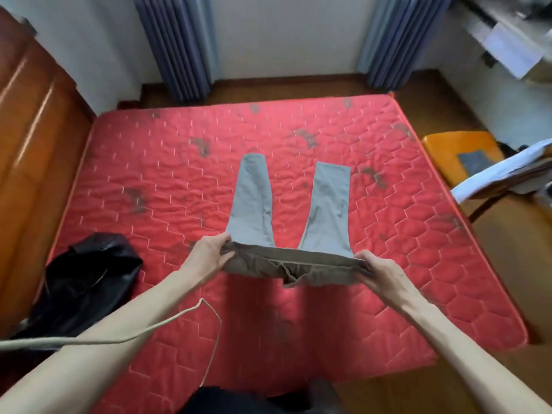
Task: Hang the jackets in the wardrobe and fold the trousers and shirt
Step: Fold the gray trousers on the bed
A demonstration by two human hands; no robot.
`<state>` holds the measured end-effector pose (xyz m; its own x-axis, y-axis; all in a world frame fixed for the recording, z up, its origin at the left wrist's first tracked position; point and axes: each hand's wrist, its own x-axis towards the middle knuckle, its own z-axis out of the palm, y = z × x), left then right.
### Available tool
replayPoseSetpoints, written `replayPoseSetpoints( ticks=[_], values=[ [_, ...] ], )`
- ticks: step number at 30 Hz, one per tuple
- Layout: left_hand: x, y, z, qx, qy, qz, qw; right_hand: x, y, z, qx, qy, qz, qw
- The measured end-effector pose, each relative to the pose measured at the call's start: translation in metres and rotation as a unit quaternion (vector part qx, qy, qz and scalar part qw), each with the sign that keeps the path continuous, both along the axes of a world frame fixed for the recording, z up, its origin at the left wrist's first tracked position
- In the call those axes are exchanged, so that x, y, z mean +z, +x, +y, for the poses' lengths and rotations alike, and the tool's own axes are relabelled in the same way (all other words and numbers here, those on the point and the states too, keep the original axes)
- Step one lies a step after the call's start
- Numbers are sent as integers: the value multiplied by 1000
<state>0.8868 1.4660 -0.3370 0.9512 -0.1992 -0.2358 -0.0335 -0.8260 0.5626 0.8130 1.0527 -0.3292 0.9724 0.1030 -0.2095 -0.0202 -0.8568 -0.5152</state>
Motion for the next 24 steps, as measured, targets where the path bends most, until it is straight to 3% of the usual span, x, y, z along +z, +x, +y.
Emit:
replayPoseSetpoints(
  ticks=[4,11,18,21,24],
  values=[
    [78,3,15,59,-129,-27,990,71,5,-3,-71,110,-84,988],
    [198,33,34,-1,-248,-11,969,188,41,-16,-47,217,-140,965],
    [328,74,28,-90,-162,-99,978,326,99,-20,-16,258,-236,937],
    [398,92,36,-136,-146,-43,979,392,120,-18,5,313,-232,921],
    [462,117,54,-206,-206,57,955,456,140,-25,32,352,-212,911]
  ],
)
